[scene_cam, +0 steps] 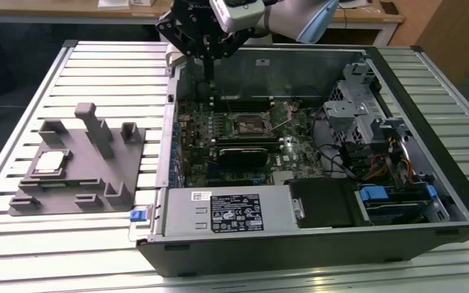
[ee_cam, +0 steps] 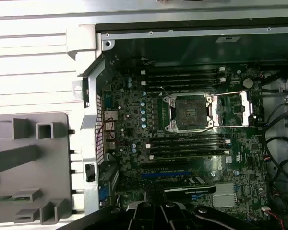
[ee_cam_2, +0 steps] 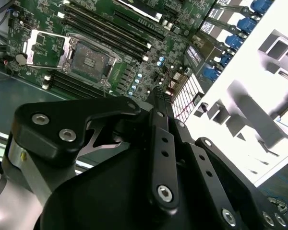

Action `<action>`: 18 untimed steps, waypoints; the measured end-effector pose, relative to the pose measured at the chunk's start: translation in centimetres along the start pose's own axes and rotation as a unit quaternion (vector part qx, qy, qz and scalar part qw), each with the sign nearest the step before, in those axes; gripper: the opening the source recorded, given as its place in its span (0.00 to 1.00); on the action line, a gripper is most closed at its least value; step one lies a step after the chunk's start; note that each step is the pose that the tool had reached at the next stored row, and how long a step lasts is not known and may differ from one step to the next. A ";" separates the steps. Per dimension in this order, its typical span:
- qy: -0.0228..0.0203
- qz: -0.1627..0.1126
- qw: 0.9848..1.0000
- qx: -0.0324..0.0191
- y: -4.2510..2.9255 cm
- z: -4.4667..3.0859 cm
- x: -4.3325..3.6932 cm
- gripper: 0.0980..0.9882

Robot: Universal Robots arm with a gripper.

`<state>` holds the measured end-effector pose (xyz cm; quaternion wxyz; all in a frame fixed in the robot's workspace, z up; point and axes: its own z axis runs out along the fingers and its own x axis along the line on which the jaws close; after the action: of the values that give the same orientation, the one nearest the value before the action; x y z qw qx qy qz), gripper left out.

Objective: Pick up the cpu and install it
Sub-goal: 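Reach for the cpu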

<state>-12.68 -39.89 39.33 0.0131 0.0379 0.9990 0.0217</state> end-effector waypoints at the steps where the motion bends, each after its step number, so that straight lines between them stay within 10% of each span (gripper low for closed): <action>1: 0.000 0.000 1.000 0.000 0.00 0.00 0.03 0.01; 18: 0.000 0.000 1.000 0.000 -0.03 -0.01 0.39 0.01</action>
<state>-13.06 -39.89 39.33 0.0130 0.0379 0.9990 0.0217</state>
